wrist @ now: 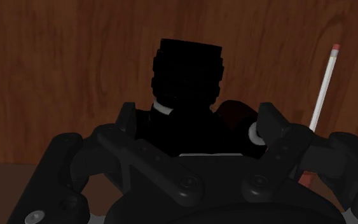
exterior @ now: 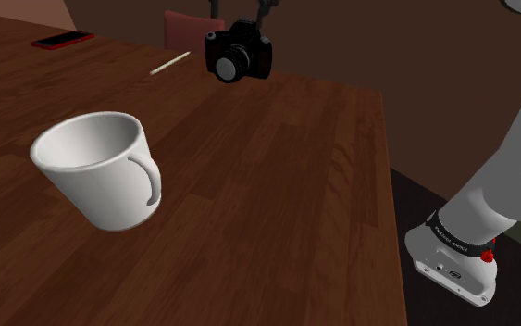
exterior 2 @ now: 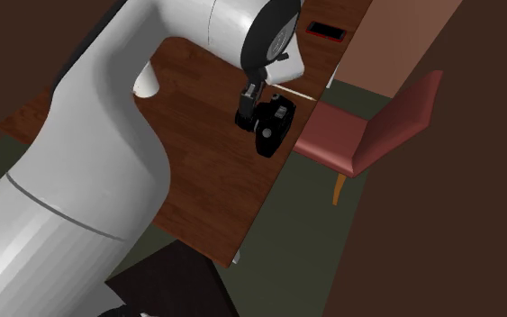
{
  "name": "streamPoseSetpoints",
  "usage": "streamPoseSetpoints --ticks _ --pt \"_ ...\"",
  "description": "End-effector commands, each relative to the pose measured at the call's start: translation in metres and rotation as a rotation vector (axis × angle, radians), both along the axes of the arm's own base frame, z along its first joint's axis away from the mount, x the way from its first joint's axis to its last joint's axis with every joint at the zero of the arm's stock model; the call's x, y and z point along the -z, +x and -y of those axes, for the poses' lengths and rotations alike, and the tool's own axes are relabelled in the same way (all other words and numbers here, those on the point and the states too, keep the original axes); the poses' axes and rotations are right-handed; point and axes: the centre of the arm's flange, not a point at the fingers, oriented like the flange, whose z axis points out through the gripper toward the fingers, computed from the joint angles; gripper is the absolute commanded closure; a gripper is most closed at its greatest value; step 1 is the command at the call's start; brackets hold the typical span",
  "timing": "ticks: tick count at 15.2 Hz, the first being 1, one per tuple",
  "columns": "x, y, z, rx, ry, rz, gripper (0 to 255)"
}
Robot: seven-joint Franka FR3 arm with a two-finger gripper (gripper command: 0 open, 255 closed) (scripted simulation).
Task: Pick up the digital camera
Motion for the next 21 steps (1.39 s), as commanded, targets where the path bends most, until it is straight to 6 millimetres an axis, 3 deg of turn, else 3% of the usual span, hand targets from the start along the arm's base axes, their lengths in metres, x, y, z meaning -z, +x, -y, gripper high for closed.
streamPoseSetpoints --ticks 1,7,8,17,21 --pt "0.009 0.003 -0.001 0.009 0.001 -0.001 0" --pt "0.033 0.003 -0.001 0.009 0.001 -0.001 0" --pt "0.033 0.002 0.000 0.009 0.001 -0.001 255" --pt "0.033 0.003 -0.001 0.009 0.001 -0.001 255" --pt "0.012 0.003 -0.001 0.009 0.001 -0.001 255"
